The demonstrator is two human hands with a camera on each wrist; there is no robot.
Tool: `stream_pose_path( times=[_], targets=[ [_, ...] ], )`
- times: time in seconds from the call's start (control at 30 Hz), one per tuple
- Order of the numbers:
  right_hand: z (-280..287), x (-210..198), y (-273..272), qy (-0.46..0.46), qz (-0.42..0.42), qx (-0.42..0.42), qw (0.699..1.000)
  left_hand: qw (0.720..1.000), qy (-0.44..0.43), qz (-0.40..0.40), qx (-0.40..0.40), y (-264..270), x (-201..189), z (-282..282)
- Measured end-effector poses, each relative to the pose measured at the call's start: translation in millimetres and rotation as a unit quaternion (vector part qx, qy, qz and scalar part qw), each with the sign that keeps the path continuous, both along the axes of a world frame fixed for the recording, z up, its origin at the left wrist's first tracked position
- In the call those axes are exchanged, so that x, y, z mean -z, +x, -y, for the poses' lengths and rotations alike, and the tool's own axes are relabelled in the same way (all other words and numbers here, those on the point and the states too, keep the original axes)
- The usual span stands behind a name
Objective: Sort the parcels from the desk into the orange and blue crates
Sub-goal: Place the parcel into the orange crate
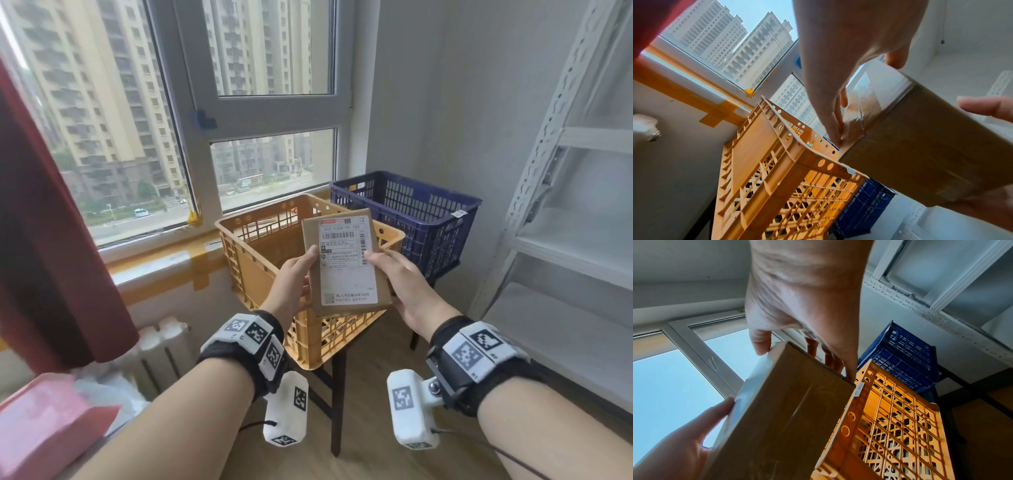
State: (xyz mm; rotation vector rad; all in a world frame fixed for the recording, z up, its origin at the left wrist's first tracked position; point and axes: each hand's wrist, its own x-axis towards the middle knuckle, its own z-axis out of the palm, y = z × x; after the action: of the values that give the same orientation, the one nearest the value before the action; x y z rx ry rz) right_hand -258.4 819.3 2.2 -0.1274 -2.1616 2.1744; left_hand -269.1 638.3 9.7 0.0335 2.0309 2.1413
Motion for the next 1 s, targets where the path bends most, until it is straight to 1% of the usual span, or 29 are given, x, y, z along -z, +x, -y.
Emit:
stream_pose_path(
  times=[0.13, 0.23, 0.37, 0.5, 0.67, 0.73, 0.83, 1.0],
  targets=[
    [-14, -4, -49, 0.003, 0.004, -0.007, 1.000, 1.000, -0.003, -0.012, -0.005, -54, 1, -11],
    [-20, -16, -94, 0.011, -0.005, -0.013, 1.000, 1.000, 0.017, -0.012, -0.015, -100, -3, -17],
    [-15, -36, -159, 0.026, -0.008, -0.027, 0.999, 0.999, 0.039, -0.013, -0.028, -162, -14, -12],
    [-8, -47, -213, 0.044, -0.017, -0.039, 0.998, 0.998, 0.051, -0.010, -0.029, -215, -25, -3],
    [1, -49, -271, 0.077, 0.025, -0.075, 0.994, 0.997, 0.041, 0.021, -0.059, -262, -24, 3],
    [8, -50, -297, 0.084, 0.042, -0.094, 0.991, 0.995, 0.043, 0.039, -0.077, -280, -26, 8],
    [25, -50, -334, 0.086, 0.072, -0.127, 0.985, 0.992, 0.007, 0.061, -0.112, -306, -23, 20],
    [58, -34, -390, 0.095, 0.119, -0.182, 0.971, 0.973, -0.033, 0.103, -0.202, -348, -14, 40]
  ],
)
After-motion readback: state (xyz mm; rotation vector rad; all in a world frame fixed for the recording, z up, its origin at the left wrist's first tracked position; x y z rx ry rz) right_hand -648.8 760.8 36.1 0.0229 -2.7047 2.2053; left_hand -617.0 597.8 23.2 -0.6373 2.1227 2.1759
